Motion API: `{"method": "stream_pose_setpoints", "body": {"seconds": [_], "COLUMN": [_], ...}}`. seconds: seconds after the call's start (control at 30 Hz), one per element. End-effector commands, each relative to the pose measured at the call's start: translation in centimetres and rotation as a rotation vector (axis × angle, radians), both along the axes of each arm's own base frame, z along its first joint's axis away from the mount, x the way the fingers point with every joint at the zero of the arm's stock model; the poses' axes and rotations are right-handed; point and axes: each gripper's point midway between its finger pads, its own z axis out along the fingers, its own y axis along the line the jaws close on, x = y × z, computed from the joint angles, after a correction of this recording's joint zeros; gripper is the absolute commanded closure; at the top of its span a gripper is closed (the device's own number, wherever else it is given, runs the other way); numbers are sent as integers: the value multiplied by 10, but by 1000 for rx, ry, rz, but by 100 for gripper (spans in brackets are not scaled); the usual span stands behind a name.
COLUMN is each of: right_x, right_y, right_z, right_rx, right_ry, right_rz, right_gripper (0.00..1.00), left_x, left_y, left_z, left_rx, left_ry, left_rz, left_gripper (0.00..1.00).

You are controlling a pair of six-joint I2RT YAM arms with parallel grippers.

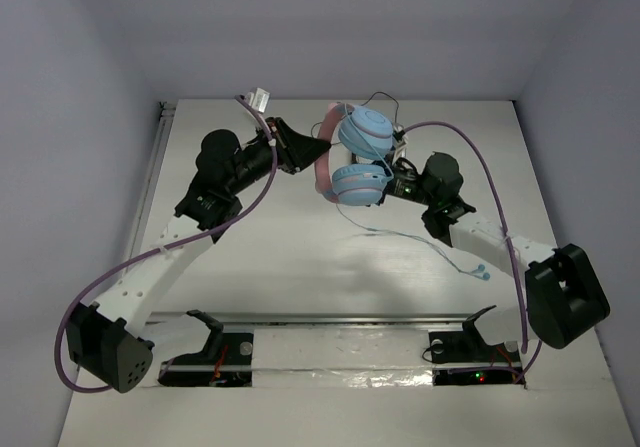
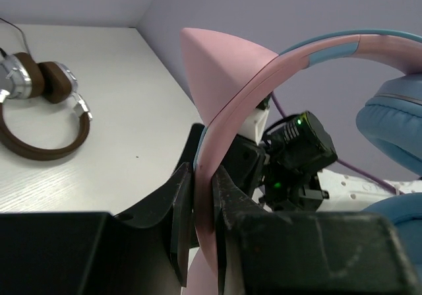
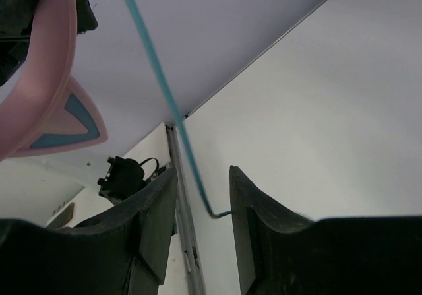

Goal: Wrap the headphones

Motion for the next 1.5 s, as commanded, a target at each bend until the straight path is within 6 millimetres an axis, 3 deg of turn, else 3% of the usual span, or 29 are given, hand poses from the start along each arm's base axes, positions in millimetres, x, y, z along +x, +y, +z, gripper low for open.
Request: {"method": "stream_pose_setpoints", "body": {"seconds": [0.0,0.07,0.23,0.37,0.57,0.8,1.07,1.17,1.27,1.43,1.47], "right_x": [-11,-18,-48,-44,-41,-40,-71,-91,-101,-110,-104], "right_y": [-3,-1,7,20,22,31,31,29,28,27,28], "right_z": [16,9,15,4,3,-20,-44,-54,-66,-88,-92], "right_rx": [63,67,143,135,155,131,98,82,62,-43,-72], "right_ry": [-76,-49,-55,-36,-37,22,90,121,167,269,250], "right_rz": [31,60,222,236,242,254,300,329,310,247,198], "right_gripper": [56,56,58,54,59,56,56,60,70,85,88], "left_x": [-2,0,7,6,3,3,9,15,26,42,46], "left_y": [19,20,22,21,25,30,46,60,78,108,116], "left_z": [69,72,77,85,97,113,131,132,126,115,112], "left_rx": [-89,-94,-99,-116,-122,-132,-90,-66,-59,-42,-37], "left_ry": [-137,-137,-120,-131,-147,-170,-204,-206,-186,-159,-150], "left_rz": [98,108,143,130,142,167,272,347,442,608,637], "left_gripper": [100,100,100,100,100,100,100,100,100,100,100]}}
